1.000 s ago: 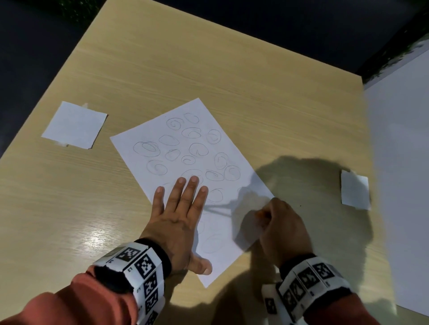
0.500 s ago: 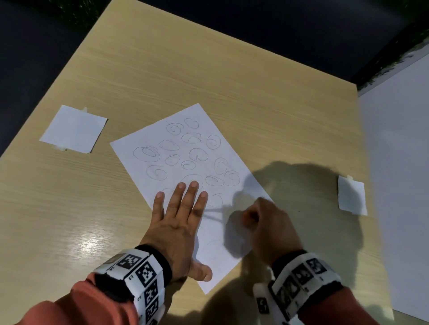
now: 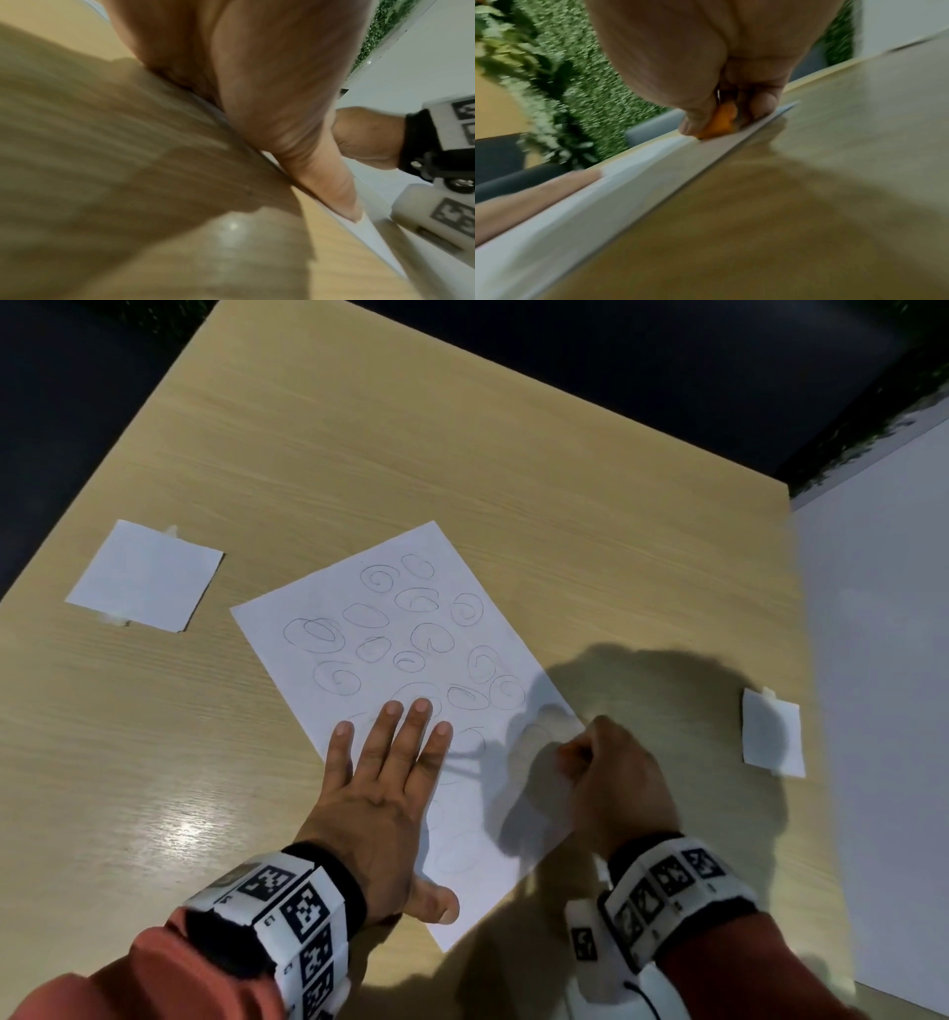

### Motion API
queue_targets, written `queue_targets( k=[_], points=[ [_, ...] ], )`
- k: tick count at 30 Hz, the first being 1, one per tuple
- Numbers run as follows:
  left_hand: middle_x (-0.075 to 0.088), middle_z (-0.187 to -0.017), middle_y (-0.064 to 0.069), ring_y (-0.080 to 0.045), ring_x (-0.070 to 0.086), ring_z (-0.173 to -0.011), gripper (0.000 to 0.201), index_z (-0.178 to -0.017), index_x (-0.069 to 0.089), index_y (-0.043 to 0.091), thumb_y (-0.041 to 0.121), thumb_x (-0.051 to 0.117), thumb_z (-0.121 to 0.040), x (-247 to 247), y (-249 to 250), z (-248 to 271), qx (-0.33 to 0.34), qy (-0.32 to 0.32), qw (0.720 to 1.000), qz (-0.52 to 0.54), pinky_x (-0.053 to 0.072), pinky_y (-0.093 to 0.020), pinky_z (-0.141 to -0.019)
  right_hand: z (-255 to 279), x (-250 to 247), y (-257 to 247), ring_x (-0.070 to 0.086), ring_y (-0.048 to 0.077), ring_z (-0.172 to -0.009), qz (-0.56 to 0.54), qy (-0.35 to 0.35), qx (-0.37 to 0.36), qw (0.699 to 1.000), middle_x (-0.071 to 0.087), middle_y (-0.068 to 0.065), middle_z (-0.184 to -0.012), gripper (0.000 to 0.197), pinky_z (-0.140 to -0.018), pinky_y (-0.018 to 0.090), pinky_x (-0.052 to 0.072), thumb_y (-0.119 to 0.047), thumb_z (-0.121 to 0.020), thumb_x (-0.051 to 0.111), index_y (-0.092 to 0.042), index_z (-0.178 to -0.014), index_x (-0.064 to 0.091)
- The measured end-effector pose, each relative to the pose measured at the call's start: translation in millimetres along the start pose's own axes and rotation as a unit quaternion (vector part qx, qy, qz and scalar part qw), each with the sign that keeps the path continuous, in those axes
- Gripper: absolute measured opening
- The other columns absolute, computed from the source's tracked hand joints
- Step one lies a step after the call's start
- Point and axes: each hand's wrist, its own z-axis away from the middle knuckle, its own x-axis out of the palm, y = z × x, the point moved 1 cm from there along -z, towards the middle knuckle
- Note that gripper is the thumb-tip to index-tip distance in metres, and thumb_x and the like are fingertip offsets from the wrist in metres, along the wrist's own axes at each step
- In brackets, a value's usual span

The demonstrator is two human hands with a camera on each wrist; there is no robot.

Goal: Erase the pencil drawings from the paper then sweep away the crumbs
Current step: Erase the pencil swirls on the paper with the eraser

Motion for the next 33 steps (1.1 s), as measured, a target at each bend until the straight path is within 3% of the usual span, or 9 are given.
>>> queue_targets(
  k=[3, 9, 12, 16, 20, 22, 27, 29, 33],
  points=[
    [-0.062, -0.132, -0.007, -0.029, -0.055, -0.124, 0.144, -0.132, -0.049, 0.017, 0.089, 0.053, -0.060, 0.5, -0.9, -0.6, 0.003, 0.002, 1.000, 0.008, -0.023, -0.060, -0.109, -10.8, -15.2, 11.0, 0.052, 0.016, -0.074, 0.010, 0.018, 0.047, 0.999, 0.052, -0.005, -0.077, 0.014, -0.063, 0.029, 0.038, -0.024, -0.090, 0.053, -0.020, -0.079, 0.047],
    [-0.062, -0.132, -0.008, -0.029, -0.055, -0.124, 0.145, -0.130, -0.051, 0.016, 0.090, 0.051, -0.058, 0.1, -0.7, -0.9, 0.004, 0.002, 1.000, 0.006, -0.024, -0.060, -0.108, 25.2, 19.9, -40.6, 0.051, 0.012, -0.069, -0.024, -0.051, -0.102, 0.993, 0.052, -0.007, -0.072, 0.019, -0.063, 0.029, 0.042, -0.024, -0.089, 0.051, -0.021, -0.071, 0.046],
    [-0.062, -0.132, -0.007, -0.029, -0.056, -0.123, 0.143, -0.130, -0.051, 0.017, 0.088, 0.052, -0.061, -1.1, -1.1, -0.2, 0.004, -0.005, 1.000, 0.006, -0.024, -0.060, -0.109, 2.1, 7.9, -19.6, 0.049, 0.015, -0.068, -0.011, 0.002, -0.020, 1.000, 0.051, -0.004, -0.074, 0.018, -0.062, 0.028, 0.035, -0.027, -0.090, 0.051, -0.017, -0.075, 0.047],
    [-0.063, -0.131, -0.008, -0.030, -0.055, -0.123, 0.143, -0.133, -0.048, 0.016, 0.087, 0.053, -0.061, -1.3, -0.7, -1.1, 0.004, -0.005, 1.000, 0.005, -0.024, -0.060, -0.108, -10.2, -9.0, -7.7, 0.054, 0.018, -0.075, -0.007, 0.018, 0.038, 0.999, 0.059, 0.000, -0.082, 0.009, -0.065, 0.032, 0.045, -0.023, -0.088, 0.053, -0.017, -0.082, 0.052],
    [-0.062, -0.132, -0.009, -0.031, -0.054, -0.124, 0.143, -0.134, -0.046, 0.014, 0.087, 0.053, -0.062, -1.8, 0.0, -0.4, 0.002, -0.006, 1.000, 0.005, -0.024, -0.061, -0.107, 21.6, 19.7, -50.9, 0.053, 0.007, -0.070, -0.035, -0.090, -0.108, 0.990, 0.055, -0.009, -0.073, 0.016, -0.063, 0.026, 0.045, -0.018, -0.086, 0.053, -0.023, -0.071, 0.048],
    [-0.062, -0.132, -0.009, -0.031, -0.055, -0.124, 0.143, -0.133, -0.047, 0.015, 0.088, 0.052, -0.061, -2.3, 0.0, 0.0, 0.002, -0.006, 1.000, 0.003, -0.024, -0.061, -0.107, 24.7, 27.1, -57.2, 0.051, 0.009, -0.071, -0.024, -0.076, -0.142, 0.987, 0.052, -0.010, -0.075, 0.018, -0.064, 0.026, 0.042, -0.018, -0.087, 0.051, -0.023, -0.071, 0.045],
    [-0.063, -0.131, -0.007, -0.029, -0.055, -0.124, 0.142, -0.134, -0.047, 0.016, 0.086, 0.053, -0.062, -1.5, -1.2, 0.8, 0.007, -0.010, 1.000, 0.010, -0.023, -0.060, -0.109, -19.8, 2.4, -20.2, 0.056, 0.022, -0.079, -0.001, 0.018, 0.017, 1.000, 0.058, -0.001, -0.082, 0.012, -0.065, 0.031, 0.042, -0.026, -0.089, 0.052, -0.017, -0.081, 0.050],
    [-0.062, -0.132, -0.008, -0.029, -0.055, -0.124, 0.142, -0.135, -0.047, 0.016, 0.085, 0.054, -0.063, -1.9, -1.5, 1.3, 0.009, -0.009, 1.000, 0.011, -0.022, -0.060, -0.109, -19.6, -0.8, -21.9, 0.056, 0.021, -0.078, 0.007, 0.024, 0.027, 0.999, 0.059, -0.001, -0.084, 0.009, -0.066, 0.033, 0.045, -0.026, -0.088, 0.053, -0.018, -0.083, 0.051],
    [-0.062, -0.132, -0.009, -0.031, -0.055, -0.123, 0.143, -0.131, -0.049, 0.015, 0.086, 0.054, -0.061, -1.8, -1.0, 0.4, 0.006, -0.005, 1.000, 0.012, -0.024, -0.061, -0.107, 13.5, 20.3, -56.4, 0.049, 0.011, -0.069, -0.028, -0.059, -0.097, 0.993, 0.053, -0.008, -0.073, 0.020, -0.058, 0.021, 0.036, -0.019, -0.086, 0.051, -0.024, -0.069, 0.043]
  ],
)
